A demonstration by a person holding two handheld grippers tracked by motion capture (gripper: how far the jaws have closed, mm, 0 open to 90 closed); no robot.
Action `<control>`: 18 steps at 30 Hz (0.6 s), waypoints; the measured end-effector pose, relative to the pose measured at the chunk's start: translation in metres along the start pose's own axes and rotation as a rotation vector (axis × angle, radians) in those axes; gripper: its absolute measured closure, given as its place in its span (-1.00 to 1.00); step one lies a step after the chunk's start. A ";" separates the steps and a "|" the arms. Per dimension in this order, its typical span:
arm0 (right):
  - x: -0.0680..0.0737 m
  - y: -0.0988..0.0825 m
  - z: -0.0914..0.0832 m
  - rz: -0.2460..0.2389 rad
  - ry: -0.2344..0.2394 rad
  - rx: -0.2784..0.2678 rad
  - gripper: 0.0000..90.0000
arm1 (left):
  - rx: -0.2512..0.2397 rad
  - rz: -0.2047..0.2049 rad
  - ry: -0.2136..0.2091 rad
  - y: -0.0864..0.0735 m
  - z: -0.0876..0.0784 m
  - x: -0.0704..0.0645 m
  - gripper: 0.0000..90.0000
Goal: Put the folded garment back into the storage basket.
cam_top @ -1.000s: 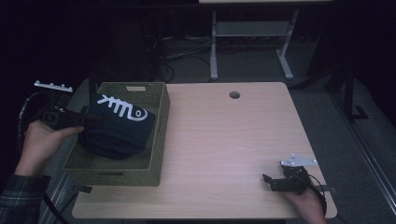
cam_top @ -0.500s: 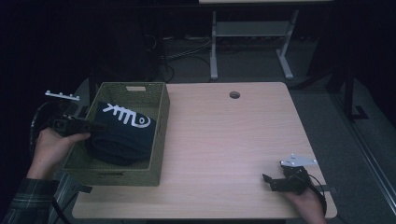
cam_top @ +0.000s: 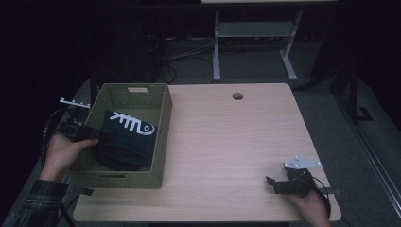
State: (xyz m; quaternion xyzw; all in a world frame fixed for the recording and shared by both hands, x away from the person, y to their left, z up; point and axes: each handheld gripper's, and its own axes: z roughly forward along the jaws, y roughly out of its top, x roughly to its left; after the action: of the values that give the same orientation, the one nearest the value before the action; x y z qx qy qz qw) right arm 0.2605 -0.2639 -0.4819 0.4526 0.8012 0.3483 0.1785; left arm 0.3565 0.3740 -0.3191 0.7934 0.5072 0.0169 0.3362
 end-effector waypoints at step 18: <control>0.000 0.000 0.000 0.000 0.000 0.000 -0.73 | 0.091 0.022 0.125 -0.004 0.013 0.016 0.16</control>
State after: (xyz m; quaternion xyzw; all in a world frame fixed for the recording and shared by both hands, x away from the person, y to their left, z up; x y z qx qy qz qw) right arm 0.2605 -0.2639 -0.4819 0.4527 0.8012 0.3484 0.1784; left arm 0.3657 0.3814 -0.3360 0.8107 0.5188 0.0473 0.2673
